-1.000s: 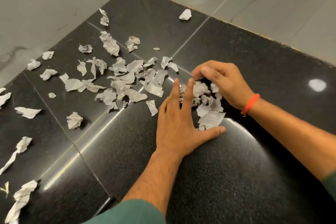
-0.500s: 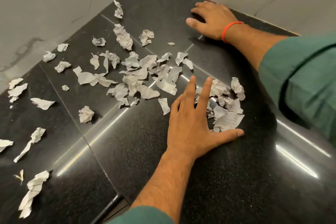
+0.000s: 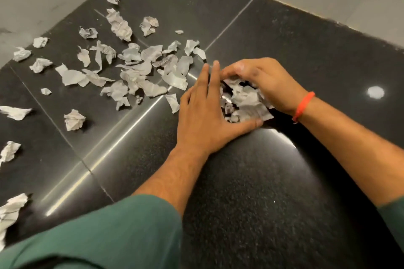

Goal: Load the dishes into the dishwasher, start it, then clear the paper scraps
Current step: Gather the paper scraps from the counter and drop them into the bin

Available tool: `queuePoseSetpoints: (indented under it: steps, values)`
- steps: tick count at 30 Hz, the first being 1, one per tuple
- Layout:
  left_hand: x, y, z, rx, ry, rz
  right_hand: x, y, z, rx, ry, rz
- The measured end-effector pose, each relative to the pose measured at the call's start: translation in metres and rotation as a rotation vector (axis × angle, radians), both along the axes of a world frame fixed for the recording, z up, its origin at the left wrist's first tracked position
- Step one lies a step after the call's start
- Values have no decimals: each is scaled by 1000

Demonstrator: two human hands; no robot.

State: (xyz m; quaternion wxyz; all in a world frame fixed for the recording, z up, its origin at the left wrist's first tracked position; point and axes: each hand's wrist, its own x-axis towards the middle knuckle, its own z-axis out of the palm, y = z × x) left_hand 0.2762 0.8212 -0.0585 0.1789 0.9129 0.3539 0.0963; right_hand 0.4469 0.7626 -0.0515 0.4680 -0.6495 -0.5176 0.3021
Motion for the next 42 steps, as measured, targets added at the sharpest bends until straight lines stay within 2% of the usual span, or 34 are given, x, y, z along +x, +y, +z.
queuePoseSetpoints:
  steps: [4, 6, 8, 13, 17, 20, 22, 26, 28, 30, 31, 34, 39, 42]
  values:
    - [0, 3, -4, -6, -37, -1, -29, -10, -7, 30, -230, -75]
    - [0, 6, -7, 2, -44, -9, -41, -12, -8, 49, -253, -121]
    - [1, 7, -9, 16, -47, -22, -53, -16, -7, 68, -220, -207]
    - [-3, 2, -4, -36, -89, -109, -72, -13, -2, 69, 13, -518]
    - [-10, -14, 0, -104, -157, -192, -89, -18, 2, 50, -11, -667]
    - [-19, -28, 4, -130, -217, -184, -103, -25, 3, 63, 46, -729]
    - [-26, -41, 7, -183, -240, -136, -109, -29, 4, 63, 147, -772]
    - [-43, -72, 14, -326, -376, 6, -123, -39, 9, 177, 546, -801]
    - [-54, -87, 14, -446, -545, 66, -137, -49, 7, 230, 788, -709]
    - [-63, -101, 11, -562, -748, 123, -155, -58, 3, 243, 1082, -519]
    - [-65, -107, 12, -600, -825, 151, -162, -61, -1, 258, 1154, -452]
    - [-71, -119, 15, -685, -967, 251, -176, -66, -13, 295, 1102, -519]
    - [-89, -128, 16, -879, -1189, 392, -201, -78, -20, 332, 1264, -545]
    - [-104, -137, 16, -942, -1254, 406, -222, -90, -14, 348, 1393, -544]
